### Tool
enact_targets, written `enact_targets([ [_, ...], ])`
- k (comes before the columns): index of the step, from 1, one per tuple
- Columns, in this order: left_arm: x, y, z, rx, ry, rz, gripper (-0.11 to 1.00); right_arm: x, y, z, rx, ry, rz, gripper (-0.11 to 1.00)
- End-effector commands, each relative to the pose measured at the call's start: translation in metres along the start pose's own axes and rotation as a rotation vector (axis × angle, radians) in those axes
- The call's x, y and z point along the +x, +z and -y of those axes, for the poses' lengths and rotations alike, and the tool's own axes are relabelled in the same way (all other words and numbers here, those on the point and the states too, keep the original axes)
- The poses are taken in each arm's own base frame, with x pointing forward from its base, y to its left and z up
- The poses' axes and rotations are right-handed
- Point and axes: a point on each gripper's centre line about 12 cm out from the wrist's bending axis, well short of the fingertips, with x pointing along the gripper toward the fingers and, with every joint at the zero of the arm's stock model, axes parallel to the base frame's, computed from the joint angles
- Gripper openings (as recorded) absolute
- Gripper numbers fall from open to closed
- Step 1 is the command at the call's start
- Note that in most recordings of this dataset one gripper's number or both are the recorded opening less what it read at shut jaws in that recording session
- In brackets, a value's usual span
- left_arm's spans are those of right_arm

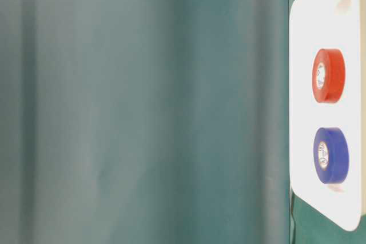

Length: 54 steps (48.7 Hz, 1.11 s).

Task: Put the tape into the white case with the right arm.
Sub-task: 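Move the right gripper over the teal tape roll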

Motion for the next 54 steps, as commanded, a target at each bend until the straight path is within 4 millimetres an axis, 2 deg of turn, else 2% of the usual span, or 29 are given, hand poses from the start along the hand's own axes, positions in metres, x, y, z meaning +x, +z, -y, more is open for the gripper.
enact_targets([
  [1, 0.000, 0.005, 0.000, 0.000, 0.001, 0.012, 0.01, 0.014, 0.018, 0.001, -0.007, 0.004, 0.022, 0.61],
  [15, 0.000, 0.005, 0.000, 0.000, 0.001, 0.012, 0.01, 0.057, 0.037, 0.004, -0.010, 0.007, 0.007, 0.61],
  [30, 0.000, 0.005, 0.000, 0.000, 0.001, 0.012, 0.01, 0.086, 0.047, -0.003, -0.018, 0.035, 0.020, 0.61],
  [41, 0.000, 0.005, 0.000, 0.000, 0.001, 0.011, 0.01, 0.095, 0.049, -0.005, -0.023, 0.043, 0.019, 0.61],
  [54, 0.000, 0.005, 0.000, -0.002, 0.003, 0.011, 0.01, 0.096, 0.047, -0.005, -0.023, 0.043, 0.013, 0.61],
])
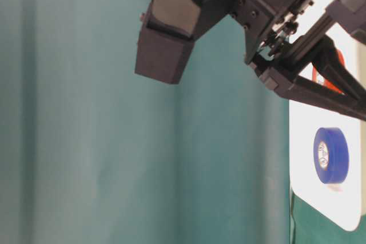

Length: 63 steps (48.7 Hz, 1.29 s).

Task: Put the tape into the white case with the right arm.
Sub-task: 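Lower the right gripper and grasp the teal tape roll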

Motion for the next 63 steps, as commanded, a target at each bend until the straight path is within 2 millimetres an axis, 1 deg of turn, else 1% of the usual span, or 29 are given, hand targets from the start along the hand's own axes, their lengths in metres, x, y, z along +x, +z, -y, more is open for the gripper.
enact_targets([
  [1, 0.000, 0.005, 0.000, 0.000, 0.001, 0.011, 0.01, -0.003, 0.012, 0.000, -0.007, 0.002, 0.036, 0.61],
  [16, 0.000, 0.005, 0.000, -0.002, 0.003, 0.011, 0.01, 0.009, 0.000, -0.006, -0.012, 0.016, -0.003, 0.61],
  [39, 0.000, 0.004, 0.000, 0.000, 0.001, 0.009, 0.01, 0.028, -0.022, -0.008, -0.007, 0.023, -0.072, 0.61],
  [54, 0.000, 0.004, 0.000, -0.002, 0.001, 0.009, 0.01, 0.029, -0.022, -0.007, -0.004, 0.022, -0.071, 0.61],
  [59, 0.000, 0.004, 0.000, 0.000, 0.001, 0.008, 0.01, 0.029, -0.021, -0.007, 0.002, 0.020, -0.074, 0.58],
  [61, 0.000, 0.004, 0.000, 0.000, 0.001, 0.011, 0.01, 0.030, -0.020, -0.007, 0.005, 0.019, -0.073, 0.54],
  [63, 0.000, 0.004, 0.000, -0.002, 0.003, 0.011, 0.01, 0.029, -0.019, -0.007, 0.006, 0.019, -0.070, 0.47],
])
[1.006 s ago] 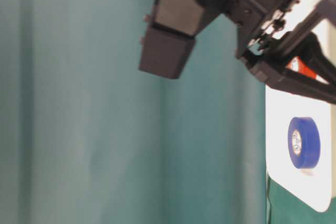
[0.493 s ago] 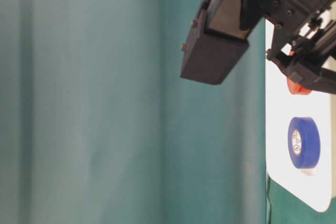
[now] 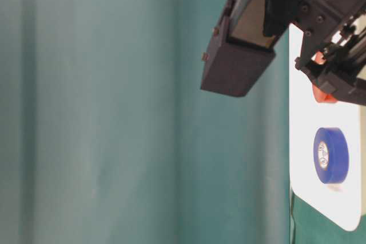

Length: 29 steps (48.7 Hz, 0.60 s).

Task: Put the tape into the white case with the right arm.
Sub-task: 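Lower the right gripper and grasp the teal tape roll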

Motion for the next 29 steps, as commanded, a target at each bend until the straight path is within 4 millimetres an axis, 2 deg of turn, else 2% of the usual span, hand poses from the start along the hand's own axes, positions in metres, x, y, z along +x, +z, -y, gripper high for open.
enact_targets([
  [1, 0.000, 0.004, 0.000, 0.001, 0.003, 0.011, 0.01, -0.002, 0.012, 0.001, 0.003, -0.004, 0.029, 0.44],
  [7, 0.000, 0.004, 0.000, 0.000, 0.001, 0.011, 0.01, -0.002, 0.015, 0.002, 0.005, -0.006, 0.035, 0.16],
  [12, 0.000, 0.004, 0.000, -0.001, 0.003, 0.009, 0.01, -0.004, 0.020, 0.002, 0.006, -0.007, 0.048, 0.02],
  [29, 0.000, 0.004, 0.000, 0.001, 0.001, 0.009, 0.01, -0.007, 0.023, 0.002, 0.004, -0.007, 0.060, 0.02],
])
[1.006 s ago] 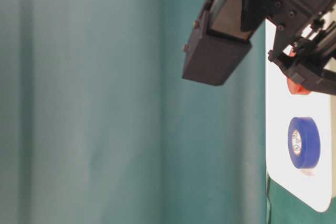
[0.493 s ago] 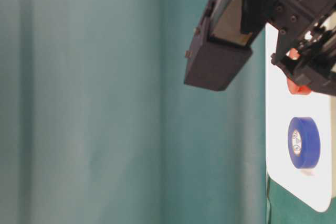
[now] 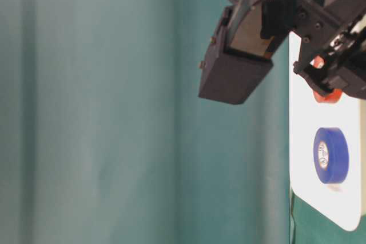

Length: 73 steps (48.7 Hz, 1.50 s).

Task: Put the tape into the white case with the right arm.
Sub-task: 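Lower the right gripper and grasp the teal tape roll, then lift the teal tape and carry it into the tray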

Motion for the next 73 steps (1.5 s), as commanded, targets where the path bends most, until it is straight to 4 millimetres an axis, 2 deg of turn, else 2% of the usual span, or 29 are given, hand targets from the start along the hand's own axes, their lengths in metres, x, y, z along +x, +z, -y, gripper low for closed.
enact_targets([
  [1, 0.000, 0.004, 0.000, -0.002, 0.001, 0.011, 0.01, -0.008, 0.018, 0.000, -0.002, -0.002, 0.053, 0.02],
  [7, 0.000, 0.004, 0.000, -0.001, 0.003, 0.009, 0.01, -0.014, 0.026, 0.001, -0.004, -0.007, 0.072, 0.02],
  [23, 0.000, 0.004, 0.000, 0.000, 0.001, 0.011, 0.01, -0.053, 0.062, 0.010, -0.005, -0.077, 0.103, 0.01],
  [37, 0.000, 0.004, 0.000, -0.002, 0.001, 0.011, 0.01, -0.053, 0.061, 0.014, 0.001, -0.094, 0.082, 0.01],
  [41, 0.000, 0.004, 0.000, 0.000, 0.001, 0.012, 0.01, -0.053, 0.059, 0.021, 0.012, -0.106, 0.078, 0.01],
  [45, 0.000, 0.004, 0.000, 0.000, 0.001, 0.009, 0.01, -0.055, 0.057, 0.032, 0.030, -0.127, 0.074, 0.01],
  [57, 0.000, 0.004, 0.000, -0.002, 0.001, 0.011, 0.01, -0.066, 0.050, 0.082, 0.104, -0.221, 0.077, 0.01],
  [64, 0.000, 0.004, 0.000, 0.000, 0.001, 0.011, 0.01, -0.074, 0.041, 0.116, 0.156, -0.285, 0.071, 0.01],
  [73, 0.000, 0.004, 0.000, 0.000, 0.001, 0.011, 0.01, -0.084, 0.031, 0.150, 0.212, -0.351, 0.066, 0.01],
])
